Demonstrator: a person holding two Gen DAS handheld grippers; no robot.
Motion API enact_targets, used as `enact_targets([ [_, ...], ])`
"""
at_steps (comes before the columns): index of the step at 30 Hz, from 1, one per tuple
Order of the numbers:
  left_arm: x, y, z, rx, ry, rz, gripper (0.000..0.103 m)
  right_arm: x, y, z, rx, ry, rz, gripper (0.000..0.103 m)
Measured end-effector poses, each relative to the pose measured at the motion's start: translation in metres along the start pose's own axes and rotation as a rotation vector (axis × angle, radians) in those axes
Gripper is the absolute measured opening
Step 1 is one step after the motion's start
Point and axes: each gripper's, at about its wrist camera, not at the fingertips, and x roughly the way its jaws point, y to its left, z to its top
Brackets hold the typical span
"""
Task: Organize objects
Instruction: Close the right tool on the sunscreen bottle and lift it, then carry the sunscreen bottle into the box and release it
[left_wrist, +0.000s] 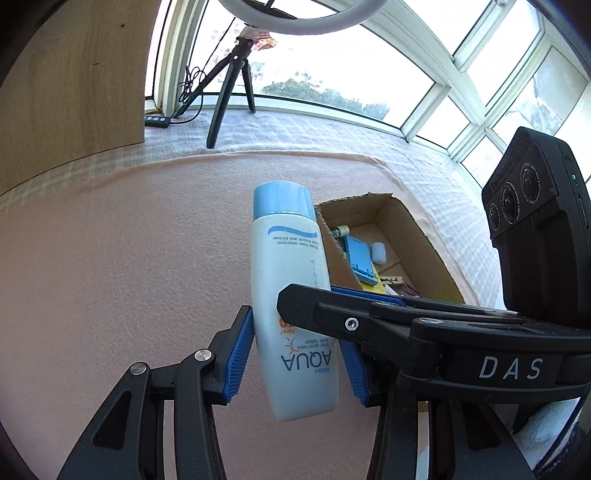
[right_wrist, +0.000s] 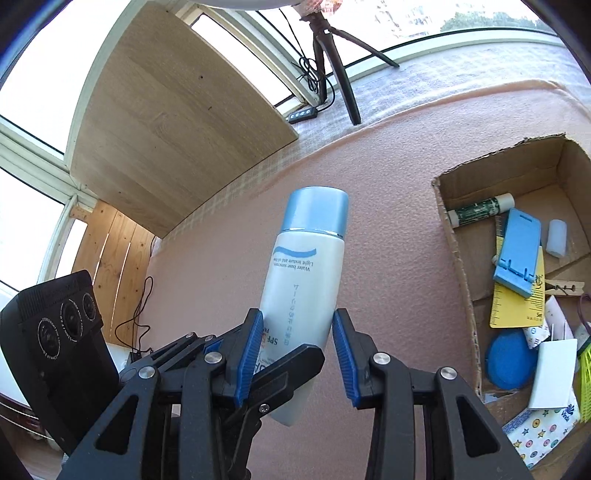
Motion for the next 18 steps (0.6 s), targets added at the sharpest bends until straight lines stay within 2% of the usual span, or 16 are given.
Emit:
enact_targets([
  [9,0.038,-0.077,0.016,0.073,0.028,-0.046,0.048,-0.052,-0.061,0.000,0.050,-0.049,-0.037,0.036],
  [18,0.080,-0.133,0.035,0.118,0.053,-0.078,0.048,-0.083,-0.107,0.010,0.086,-0.080,-0.081,0.036],
])
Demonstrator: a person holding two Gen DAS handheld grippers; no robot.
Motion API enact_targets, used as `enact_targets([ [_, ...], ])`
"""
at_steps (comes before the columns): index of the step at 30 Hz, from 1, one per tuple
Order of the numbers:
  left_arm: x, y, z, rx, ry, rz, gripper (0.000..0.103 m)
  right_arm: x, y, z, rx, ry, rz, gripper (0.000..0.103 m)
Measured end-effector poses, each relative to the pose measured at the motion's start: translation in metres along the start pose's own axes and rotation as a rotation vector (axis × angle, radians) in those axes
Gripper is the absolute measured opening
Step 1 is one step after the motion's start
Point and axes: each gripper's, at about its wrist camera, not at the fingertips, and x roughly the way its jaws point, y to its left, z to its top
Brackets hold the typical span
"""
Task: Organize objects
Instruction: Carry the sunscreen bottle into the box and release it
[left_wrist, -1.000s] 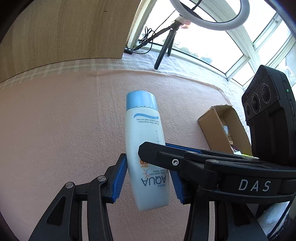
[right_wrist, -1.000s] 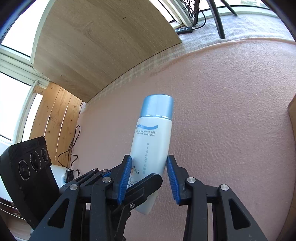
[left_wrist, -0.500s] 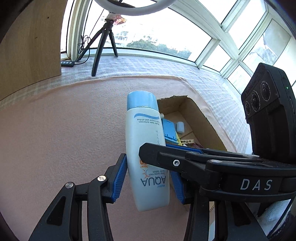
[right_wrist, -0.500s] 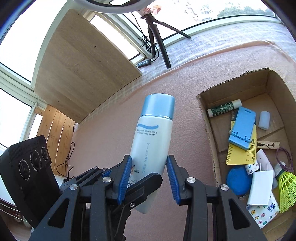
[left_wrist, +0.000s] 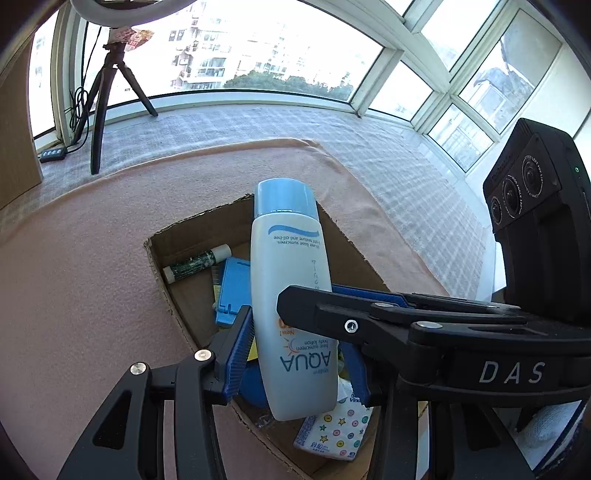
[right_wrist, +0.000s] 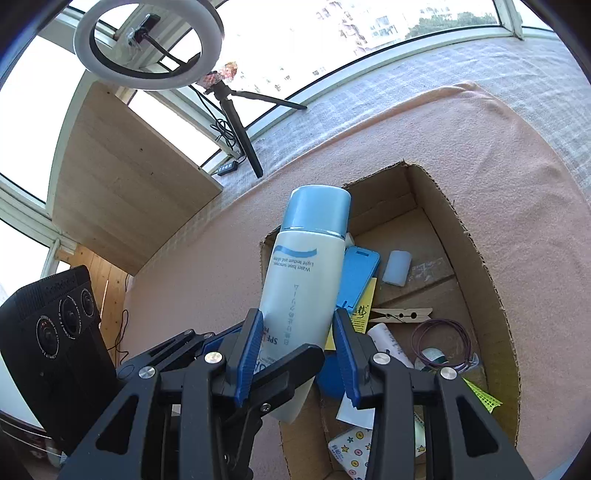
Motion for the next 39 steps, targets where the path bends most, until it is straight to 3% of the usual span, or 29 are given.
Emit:
enact_targets([
  [15,0.037,-0.020,0.020,0.008,0.034,-0.002,0.048,-0.005,-0.032,0.021,-0.009,0.020,-0.045,0.036],
  [17,0.039,-0.020,0.022,0.006,0.041,-0.001,0.052,-0.005,-0.033,0.022,-0.020,0.021,-0.051,0.036],
  [18,0.041,-0.019,0.022,0.003,0.047,0.000,0.059,-0.006,-0.032,0.023,-0.025,0.018,-0.056,0.036],
  [20,0.040,-0.019,0.023,-0.001,0.042,0.013,0.065,-0.008,-0.030,0.025,-0.036,0.004,-0.078,0.040],
  [23,0.038,-0.017,0.023,-0.005,0.042,0.024,0.066,-0.011,-0.028,0.025,-0.049,-0.019,-0.106,0.049],
  [39,0.006,-0.002,0.006,-0.003,0.032,0.090,0.066,-0.026,-0.027,0.009,-0.003,-0.065,-0.113,0.049],
])
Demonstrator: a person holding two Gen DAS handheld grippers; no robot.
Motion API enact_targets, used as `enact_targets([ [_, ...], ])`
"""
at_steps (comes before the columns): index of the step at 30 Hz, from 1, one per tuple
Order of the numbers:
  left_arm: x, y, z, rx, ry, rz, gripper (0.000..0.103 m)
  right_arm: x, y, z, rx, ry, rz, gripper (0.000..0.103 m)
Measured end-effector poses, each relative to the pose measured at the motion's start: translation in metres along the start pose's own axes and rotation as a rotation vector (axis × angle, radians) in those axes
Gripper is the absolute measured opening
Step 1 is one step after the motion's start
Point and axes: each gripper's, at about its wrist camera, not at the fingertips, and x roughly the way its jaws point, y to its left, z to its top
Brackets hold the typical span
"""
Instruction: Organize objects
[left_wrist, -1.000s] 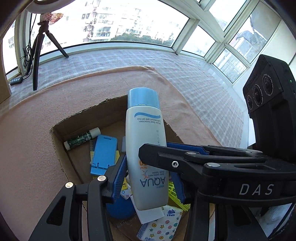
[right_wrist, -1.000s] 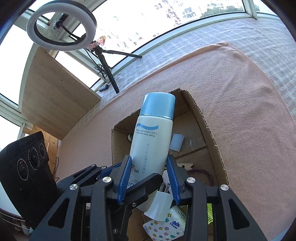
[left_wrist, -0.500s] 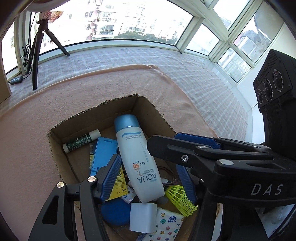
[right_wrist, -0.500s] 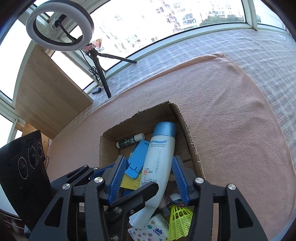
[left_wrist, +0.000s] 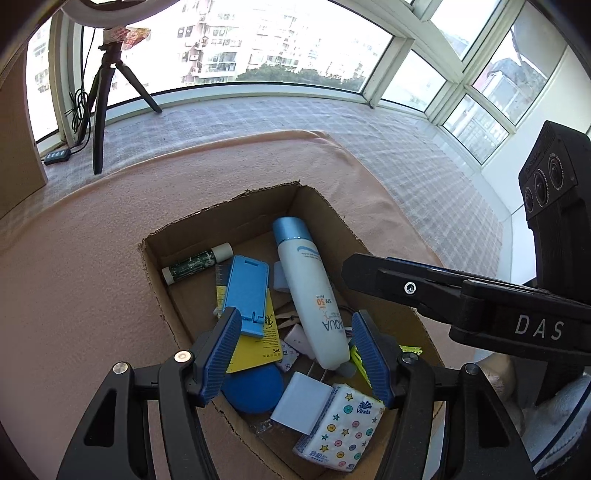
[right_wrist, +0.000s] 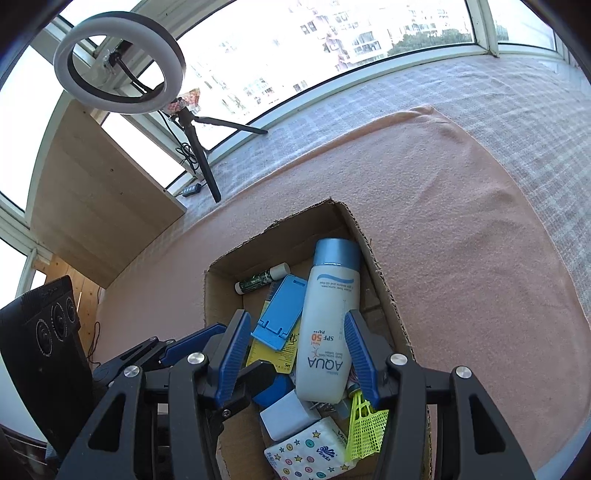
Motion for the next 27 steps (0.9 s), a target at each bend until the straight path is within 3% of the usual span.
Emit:
enact_targets([
  [10,-0.045,0.042,-0.026,-0.052,-0.026,0.064,0.066,-0.010,0.021,-0.024,-0.024,-0.026,-0.023,0.049],
  [27,-0.148,0.113,-0.088,-0.123,-0.099,0.187,0.066,-0.021,0.105,-0.070,-0.139,-0.064,-0.020,0.049],
])
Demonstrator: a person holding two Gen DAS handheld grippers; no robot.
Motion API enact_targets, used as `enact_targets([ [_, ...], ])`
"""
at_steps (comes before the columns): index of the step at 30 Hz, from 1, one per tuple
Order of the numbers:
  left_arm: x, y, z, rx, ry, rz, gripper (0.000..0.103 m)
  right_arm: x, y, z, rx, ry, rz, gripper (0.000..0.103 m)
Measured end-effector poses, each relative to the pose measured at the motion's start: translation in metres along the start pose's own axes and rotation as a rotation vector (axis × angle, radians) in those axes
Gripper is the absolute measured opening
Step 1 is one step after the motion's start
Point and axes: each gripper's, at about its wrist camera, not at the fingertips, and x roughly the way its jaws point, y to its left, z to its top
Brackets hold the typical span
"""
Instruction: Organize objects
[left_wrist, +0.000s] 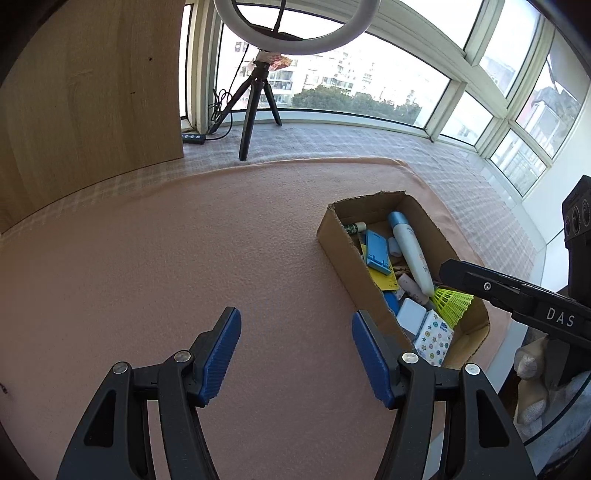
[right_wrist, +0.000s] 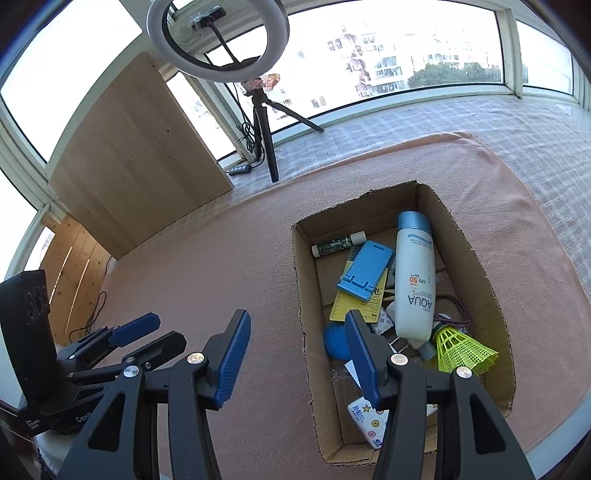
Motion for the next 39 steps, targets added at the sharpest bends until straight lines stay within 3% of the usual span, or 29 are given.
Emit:
enact_targets([
  [15,-0.075,0.072,-0.047,-0.069,-0.054,0.096,0.068,-0.015,0.094,-0.036,-0.141,-0.056,0.003,0.051],
  [26,-0.095,0.118,-0.077,-0.138,-0.039,0.153,0.068,-0.002,0.138,-0.062,-0.221,-0.056,-0.025,0.051],
  [39,-0.114,0.140,-0.090,-0.183,-0.069,0.220,0.068,0.002,0.182,-0.075,-0.307,-0.091,-0.053,0.051],
])
